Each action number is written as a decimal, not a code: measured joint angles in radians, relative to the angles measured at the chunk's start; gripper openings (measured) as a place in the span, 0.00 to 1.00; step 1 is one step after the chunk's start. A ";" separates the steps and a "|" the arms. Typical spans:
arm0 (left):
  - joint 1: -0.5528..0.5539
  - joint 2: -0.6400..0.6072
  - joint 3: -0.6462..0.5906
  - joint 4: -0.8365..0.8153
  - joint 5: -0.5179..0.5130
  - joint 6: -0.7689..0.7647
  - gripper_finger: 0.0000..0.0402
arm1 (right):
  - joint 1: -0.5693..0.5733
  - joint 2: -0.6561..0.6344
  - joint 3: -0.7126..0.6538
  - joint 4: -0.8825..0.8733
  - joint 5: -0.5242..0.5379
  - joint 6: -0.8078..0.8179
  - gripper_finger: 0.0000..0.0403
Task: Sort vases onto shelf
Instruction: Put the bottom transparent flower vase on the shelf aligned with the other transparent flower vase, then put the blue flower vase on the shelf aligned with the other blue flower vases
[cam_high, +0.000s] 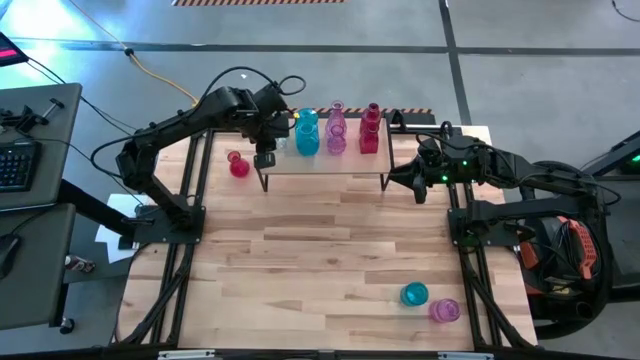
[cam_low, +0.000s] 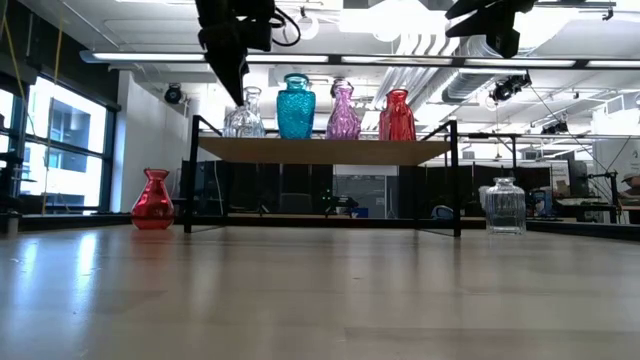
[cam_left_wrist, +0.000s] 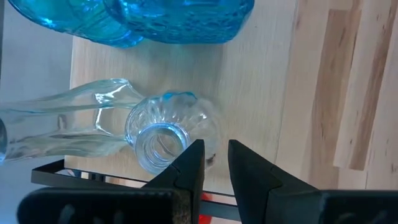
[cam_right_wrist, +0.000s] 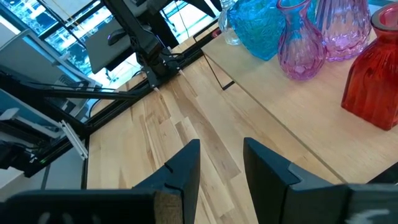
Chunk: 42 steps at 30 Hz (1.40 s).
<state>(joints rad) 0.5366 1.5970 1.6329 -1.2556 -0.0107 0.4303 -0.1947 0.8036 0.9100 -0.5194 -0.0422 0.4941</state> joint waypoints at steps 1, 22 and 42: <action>-0.002 0.000 0.000 0.000 0.003 -0.003 0.16 | 0.000 0.000 0.000 0.000 0.000 0.002 0.26; -0.115 -0.111 0.000 -0.072 0.030 -0.183 0.16 | 0.000 0.000 0.000 0.000 0.005 -0.001 0.26; -0.494 -0.188 0.000 -0.088 0.117 -0.489 0.16 | 0.000 0.000 0.000 0.000 0.003 -0.002 0.26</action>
<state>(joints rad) 0.0423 1.4086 1.6329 -1.3434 0.1066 -0.0590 -0.1947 0.8038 0.9100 -0.5194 -0.0391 0.4924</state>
